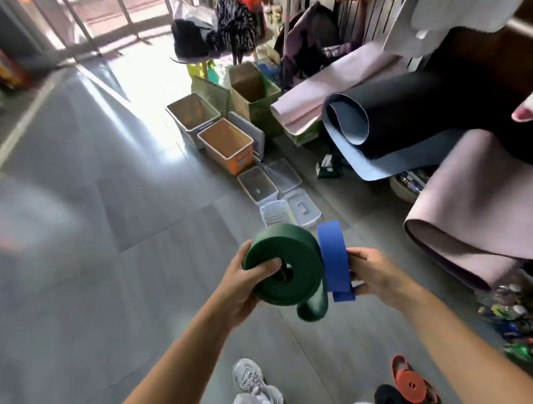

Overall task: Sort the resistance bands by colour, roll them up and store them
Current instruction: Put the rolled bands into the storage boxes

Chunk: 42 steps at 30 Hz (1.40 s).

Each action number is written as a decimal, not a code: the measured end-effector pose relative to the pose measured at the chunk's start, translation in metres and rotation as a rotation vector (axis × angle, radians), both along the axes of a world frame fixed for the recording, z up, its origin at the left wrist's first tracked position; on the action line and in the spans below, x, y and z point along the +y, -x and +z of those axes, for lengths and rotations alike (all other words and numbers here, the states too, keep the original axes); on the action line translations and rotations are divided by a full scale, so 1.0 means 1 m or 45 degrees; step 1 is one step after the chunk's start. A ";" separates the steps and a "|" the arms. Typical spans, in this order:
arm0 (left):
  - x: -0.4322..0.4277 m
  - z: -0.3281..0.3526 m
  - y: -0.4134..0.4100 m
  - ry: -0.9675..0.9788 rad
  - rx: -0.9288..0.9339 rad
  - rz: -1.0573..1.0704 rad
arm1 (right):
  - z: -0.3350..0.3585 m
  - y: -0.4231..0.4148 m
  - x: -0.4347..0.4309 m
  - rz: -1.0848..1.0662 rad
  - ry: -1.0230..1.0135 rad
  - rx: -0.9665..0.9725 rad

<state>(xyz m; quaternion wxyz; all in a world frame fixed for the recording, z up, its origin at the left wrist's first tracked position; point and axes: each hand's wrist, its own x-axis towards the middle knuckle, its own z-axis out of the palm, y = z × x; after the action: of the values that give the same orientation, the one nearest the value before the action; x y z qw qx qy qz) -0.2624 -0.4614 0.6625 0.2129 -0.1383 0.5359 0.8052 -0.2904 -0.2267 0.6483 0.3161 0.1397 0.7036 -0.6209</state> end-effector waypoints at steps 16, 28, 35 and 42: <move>-0.192 -0.038 0.202 0.325 -0.179 -0.067 | -0.051 0.188 -0.179 -0.060 -0.074 -0.116; -0.264 -0.052 0.466 0.723 0.042 -0.191 | -0.072 0.400 -0.223 -0.465 -0.493 0.005; -0.292 -0.091 0.603 0.972 0.267 -0.595 | -0.109 0.434 -0.231 -0.923 -0.588 -0.143; -0.306 -0.147 0.715 1.174 0.479 -1.160 | -0.172 0.444 -0.287 -1.342 -0.688 -0.371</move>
<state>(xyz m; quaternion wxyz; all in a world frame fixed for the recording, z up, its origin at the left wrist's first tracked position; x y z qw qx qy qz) -0.9770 -0.7671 0.5153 0.3534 0.1673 0.8576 0.3342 -0.7342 -0.5140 0.4762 0.0126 0.6278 0.6220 -0.4677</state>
